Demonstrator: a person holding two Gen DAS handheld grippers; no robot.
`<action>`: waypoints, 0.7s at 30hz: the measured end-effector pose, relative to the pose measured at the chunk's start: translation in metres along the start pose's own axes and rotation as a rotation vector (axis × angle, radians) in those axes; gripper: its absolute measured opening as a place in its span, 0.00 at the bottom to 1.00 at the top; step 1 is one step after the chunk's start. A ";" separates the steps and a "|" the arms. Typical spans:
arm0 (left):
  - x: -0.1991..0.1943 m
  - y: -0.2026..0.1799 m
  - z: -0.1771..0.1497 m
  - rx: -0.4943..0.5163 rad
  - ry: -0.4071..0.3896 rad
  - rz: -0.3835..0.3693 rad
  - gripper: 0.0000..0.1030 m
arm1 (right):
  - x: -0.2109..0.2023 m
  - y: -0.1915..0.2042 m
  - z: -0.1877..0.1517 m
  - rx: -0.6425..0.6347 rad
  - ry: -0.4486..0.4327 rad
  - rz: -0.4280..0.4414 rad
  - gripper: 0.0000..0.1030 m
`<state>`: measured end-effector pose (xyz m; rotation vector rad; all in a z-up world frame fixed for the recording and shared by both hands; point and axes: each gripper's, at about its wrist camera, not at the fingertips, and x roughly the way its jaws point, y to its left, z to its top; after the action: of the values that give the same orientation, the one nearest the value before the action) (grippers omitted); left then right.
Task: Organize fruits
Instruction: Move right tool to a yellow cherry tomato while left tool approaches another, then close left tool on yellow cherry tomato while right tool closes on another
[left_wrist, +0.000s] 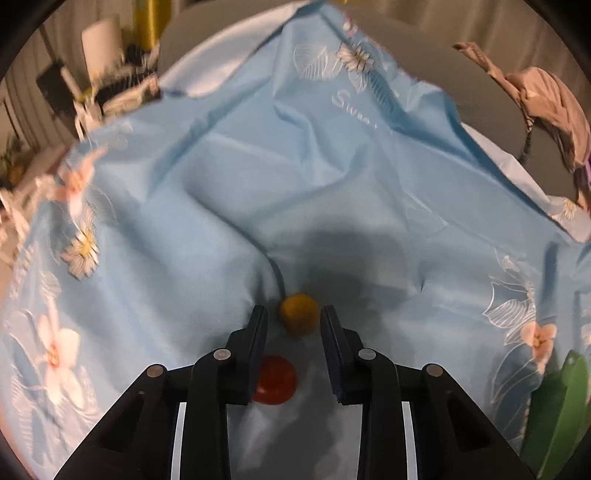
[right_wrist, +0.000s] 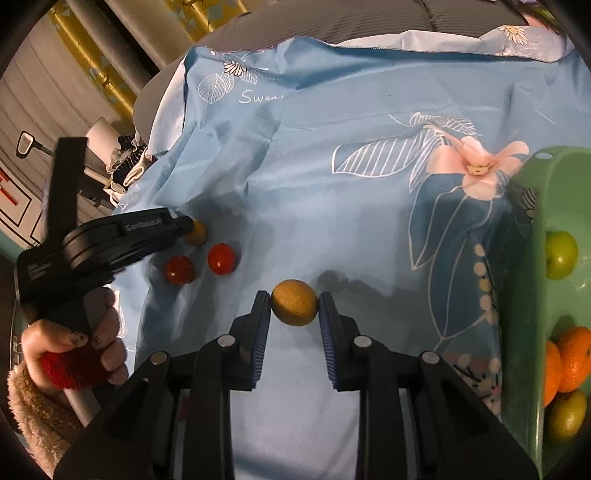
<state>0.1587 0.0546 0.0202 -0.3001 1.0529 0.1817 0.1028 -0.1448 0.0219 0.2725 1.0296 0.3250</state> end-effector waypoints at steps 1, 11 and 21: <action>0.001 0.000 0.000 -0.003 0.007 -0.020 0.30 | -0.001 0.001 -0.001 0.000 -0.002 0.002 0.26; 0.022 0.002 0.000 -0.067 0.010 -0.047 0.30 | -0.010 -0.004 -0.003 -0.001 -0.023 -0.004 0.26; 0.010 -0.009 -0.004 -0.014 -0.065 -0.003 0.24 | -0.013 -0.003 -0.002 -0.008 -0.032 -0.001 0.26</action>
<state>0.1623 0.0443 0.0113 -0.3066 0.9870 0.1952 0.0953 -0.1526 0.0304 0.2697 0.9972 0.3230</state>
